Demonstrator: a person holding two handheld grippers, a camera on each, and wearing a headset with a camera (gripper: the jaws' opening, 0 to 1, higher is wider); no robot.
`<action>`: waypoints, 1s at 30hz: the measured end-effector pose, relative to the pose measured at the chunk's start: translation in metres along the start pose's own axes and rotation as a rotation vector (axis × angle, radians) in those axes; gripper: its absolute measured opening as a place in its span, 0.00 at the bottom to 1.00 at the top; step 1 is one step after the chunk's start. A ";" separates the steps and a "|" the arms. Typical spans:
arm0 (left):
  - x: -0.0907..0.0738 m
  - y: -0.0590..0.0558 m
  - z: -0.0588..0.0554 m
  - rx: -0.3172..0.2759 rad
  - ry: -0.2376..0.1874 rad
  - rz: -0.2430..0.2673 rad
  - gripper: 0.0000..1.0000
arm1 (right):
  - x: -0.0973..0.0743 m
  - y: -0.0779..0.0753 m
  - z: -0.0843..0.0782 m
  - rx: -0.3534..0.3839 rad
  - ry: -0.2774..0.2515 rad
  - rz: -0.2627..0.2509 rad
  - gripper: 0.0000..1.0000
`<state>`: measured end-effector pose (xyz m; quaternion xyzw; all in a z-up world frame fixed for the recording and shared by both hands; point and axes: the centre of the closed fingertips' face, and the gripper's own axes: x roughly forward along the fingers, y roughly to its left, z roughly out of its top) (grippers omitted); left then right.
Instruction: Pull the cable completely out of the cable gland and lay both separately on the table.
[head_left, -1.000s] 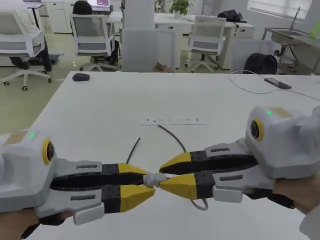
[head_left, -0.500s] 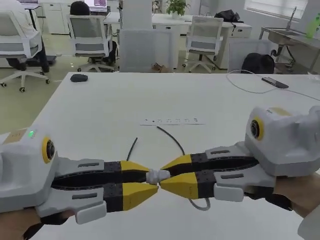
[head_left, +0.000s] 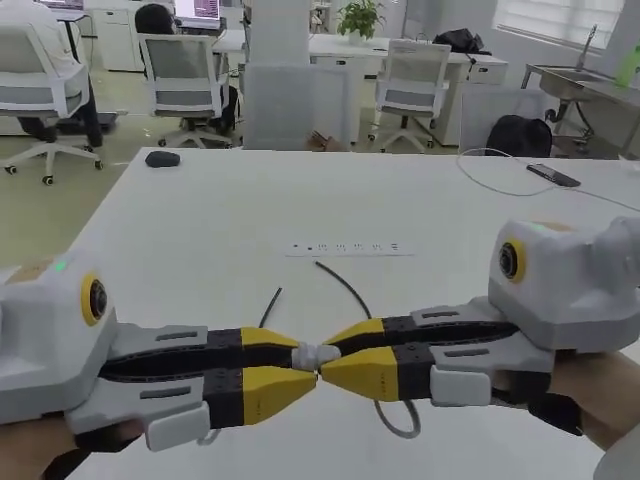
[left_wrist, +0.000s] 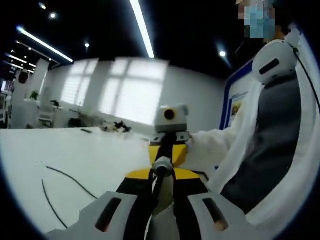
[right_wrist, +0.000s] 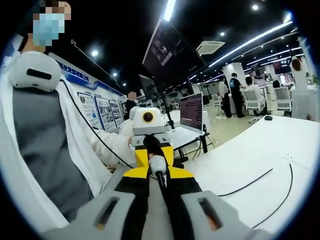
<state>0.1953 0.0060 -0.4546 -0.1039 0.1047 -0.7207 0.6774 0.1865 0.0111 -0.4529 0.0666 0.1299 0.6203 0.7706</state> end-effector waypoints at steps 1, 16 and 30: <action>0.000 0.000 -0.001 -0.015 0.010 -0.004 0.15 | 0.001 0.000 0.000 -0.043 0.001 -0.005 0.10; -0.002 -0.001 -0.002 -0.155 -0.015 -0.027 0.12 | 0.003 0.003 0.000 -0.176 0.030 -0.017 0.09; -0.001 -0.001 0.006 0.028 -0.063 0.015 0.09 | -0.002 -0.005 0.010 -0.084 -0.023 -0.022 0.09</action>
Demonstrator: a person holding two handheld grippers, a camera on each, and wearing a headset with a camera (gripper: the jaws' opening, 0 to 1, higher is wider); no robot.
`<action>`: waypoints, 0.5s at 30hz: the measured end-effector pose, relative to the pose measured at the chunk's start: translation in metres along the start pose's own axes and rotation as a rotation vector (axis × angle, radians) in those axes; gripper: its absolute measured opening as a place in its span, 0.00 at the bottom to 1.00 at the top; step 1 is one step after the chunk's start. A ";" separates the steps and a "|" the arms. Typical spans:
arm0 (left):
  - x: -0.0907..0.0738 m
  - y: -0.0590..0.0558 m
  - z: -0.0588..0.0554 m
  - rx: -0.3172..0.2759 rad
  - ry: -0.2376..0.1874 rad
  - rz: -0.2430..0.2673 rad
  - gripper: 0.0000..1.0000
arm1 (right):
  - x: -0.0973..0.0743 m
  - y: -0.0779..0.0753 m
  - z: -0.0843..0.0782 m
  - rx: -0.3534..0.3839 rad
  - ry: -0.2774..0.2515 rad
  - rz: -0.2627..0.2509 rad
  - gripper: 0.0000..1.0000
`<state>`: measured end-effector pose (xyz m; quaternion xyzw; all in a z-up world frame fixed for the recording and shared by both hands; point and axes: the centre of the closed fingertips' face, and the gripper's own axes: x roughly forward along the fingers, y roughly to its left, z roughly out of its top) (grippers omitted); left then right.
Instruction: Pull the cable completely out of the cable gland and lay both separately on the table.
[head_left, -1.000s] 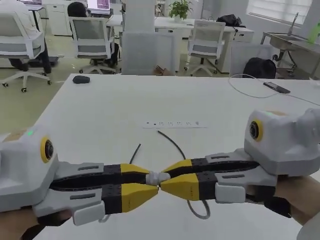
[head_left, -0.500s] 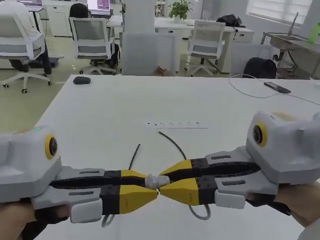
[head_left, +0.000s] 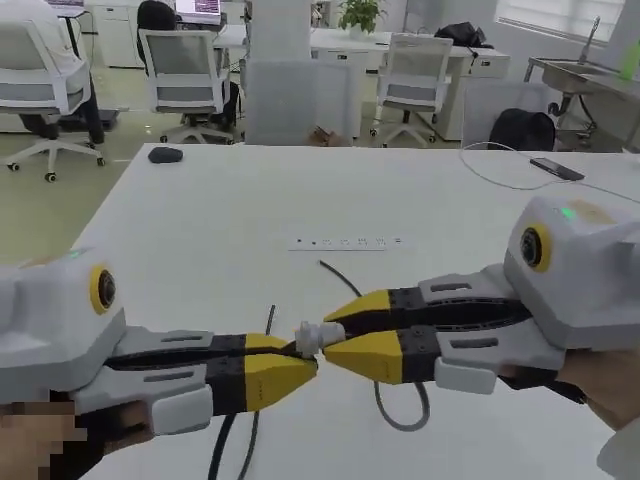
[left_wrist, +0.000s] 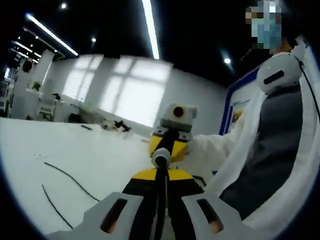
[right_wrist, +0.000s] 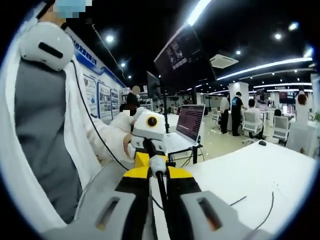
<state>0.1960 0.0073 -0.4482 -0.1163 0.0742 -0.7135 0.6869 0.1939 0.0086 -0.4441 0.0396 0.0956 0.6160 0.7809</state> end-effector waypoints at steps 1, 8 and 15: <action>0.000 -0.003 0.002 -0.014 -0.008 -0.007 0.13 | -0.001 -0.003 0.002 0.006 -0.014 -0.015 0.10; 0.002 -0.004 0.013 0.028 -0.036 -0.004 0.18 | 0.000 0.004 0.001 0.067 0.009 0.012 0.10; 0.005 -0.007 0.011 -0.019 -0.025 -0.030 0.16 | 0.003 0.011 -0.001 0.094 0.009 0.032 0.10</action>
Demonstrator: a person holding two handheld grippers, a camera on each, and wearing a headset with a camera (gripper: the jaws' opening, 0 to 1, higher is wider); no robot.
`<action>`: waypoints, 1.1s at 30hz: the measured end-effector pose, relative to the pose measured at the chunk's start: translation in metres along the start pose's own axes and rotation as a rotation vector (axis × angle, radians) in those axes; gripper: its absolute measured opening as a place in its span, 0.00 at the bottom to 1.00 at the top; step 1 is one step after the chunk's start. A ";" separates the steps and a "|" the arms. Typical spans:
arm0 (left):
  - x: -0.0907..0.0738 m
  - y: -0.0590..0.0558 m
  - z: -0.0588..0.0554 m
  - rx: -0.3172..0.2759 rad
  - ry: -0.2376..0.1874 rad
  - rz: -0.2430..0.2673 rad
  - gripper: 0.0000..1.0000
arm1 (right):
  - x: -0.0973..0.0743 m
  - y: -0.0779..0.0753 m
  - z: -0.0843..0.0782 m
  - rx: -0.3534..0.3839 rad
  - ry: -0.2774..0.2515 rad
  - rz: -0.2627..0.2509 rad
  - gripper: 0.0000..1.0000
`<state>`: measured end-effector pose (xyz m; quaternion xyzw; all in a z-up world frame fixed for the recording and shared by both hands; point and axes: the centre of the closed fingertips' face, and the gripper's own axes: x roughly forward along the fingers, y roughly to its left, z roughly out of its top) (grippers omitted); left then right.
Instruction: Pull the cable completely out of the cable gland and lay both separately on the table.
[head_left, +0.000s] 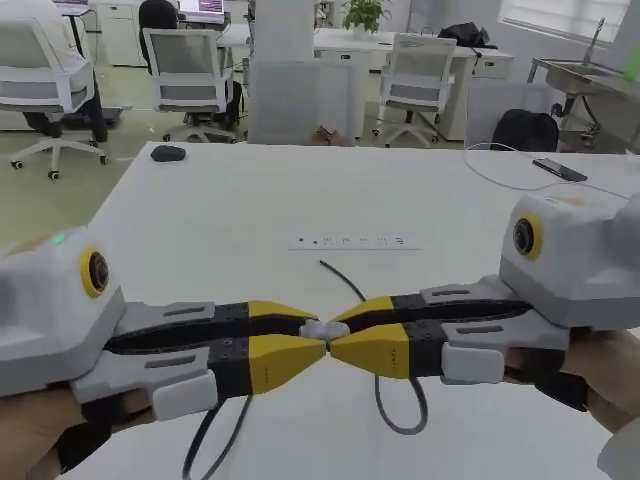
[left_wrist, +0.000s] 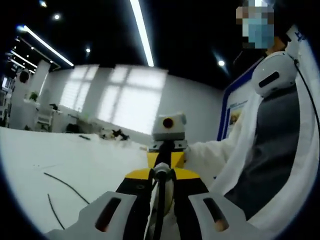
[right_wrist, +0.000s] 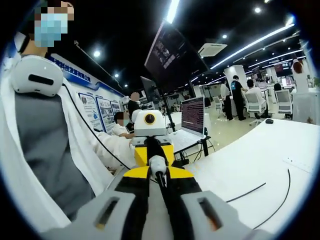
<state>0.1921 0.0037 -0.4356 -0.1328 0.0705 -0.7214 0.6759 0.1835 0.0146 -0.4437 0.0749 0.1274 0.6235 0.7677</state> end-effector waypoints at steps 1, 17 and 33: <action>0.000 -0.002 -0.001 -0.027 0.013 -0.008 0.16 | 0.001 0.002 0.000 -0.013 0.005 0.005 0.10; -0.004 0.001 0.003 -0.291 -0.013 -0.029 0.14 | 0.003 0.005 0.010 -0.364 -0.029 -0.007 0.09; -0.014 -0.005 0.001 0.139 0.011 -0.019 0.15 | -0.008 -0.012 0.007 0.130 -0.118 0.046 0.25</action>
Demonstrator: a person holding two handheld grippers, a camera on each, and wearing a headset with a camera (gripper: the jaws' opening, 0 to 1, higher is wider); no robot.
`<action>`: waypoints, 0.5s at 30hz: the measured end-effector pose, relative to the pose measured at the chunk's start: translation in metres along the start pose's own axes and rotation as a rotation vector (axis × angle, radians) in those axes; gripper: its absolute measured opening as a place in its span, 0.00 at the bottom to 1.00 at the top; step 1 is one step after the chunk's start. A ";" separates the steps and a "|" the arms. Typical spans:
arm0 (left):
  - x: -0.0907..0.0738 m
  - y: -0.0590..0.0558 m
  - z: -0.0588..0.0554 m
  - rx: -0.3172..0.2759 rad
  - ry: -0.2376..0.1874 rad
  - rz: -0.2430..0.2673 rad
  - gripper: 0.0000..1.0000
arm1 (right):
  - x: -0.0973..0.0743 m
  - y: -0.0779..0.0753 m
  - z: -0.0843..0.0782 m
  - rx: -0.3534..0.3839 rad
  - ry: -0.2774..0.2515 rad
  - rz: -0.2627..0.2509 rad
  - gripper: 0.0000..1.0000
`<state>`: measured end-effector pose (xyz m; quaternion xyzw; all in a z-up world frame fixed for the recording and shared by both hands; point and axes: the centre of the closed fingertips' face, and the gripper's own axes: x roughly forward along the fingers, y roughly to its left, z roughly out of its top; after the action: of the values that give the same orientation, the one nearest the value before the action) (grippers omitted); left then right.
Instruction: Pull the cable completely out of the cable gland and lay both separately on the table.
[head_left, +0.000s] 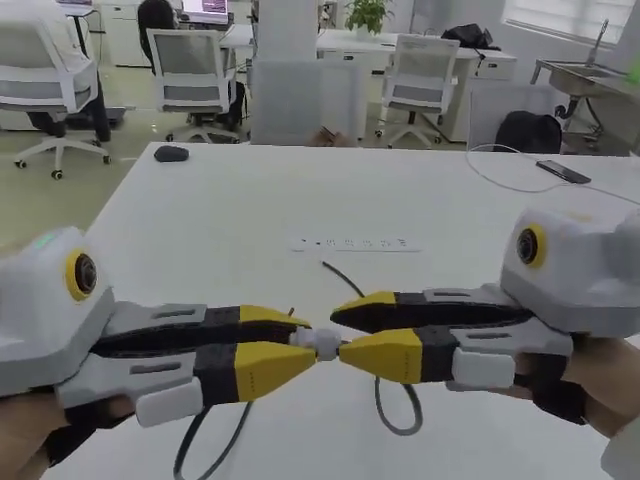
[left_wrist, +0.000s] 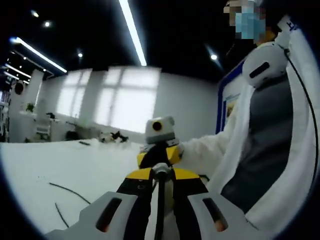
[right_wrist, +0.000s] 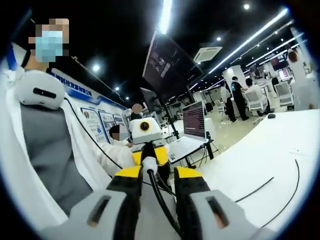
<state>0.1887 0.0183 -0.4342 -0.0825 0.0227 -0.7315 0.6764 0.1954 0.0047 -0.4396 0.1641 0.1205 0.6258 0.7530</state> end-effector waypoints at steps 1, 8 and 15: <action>0.000 0.000 0.000 0.006 0.003 0.003 0.15 | 0.000 -0.001 -0.001 -0.012 0.004 -0.002 0.23; 0.002 0.000 0.000 0.032 0.000 -0.002 0.15 | 0.008 0.007 -0.013 0.029 0.039 0.032 0.24; 0.003 0.001 -0.001 0.069 0.006 -0.008 0.15 | 0.010 0.011 -0.013 0.067 0.033 0.058 0.14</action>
<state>0.1892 0.0148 -0.4349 -0.0568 -0.0009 -0.7349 0.6758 0.1823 0.0179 -0.4464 0.1824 0.1491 0.6454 0.7266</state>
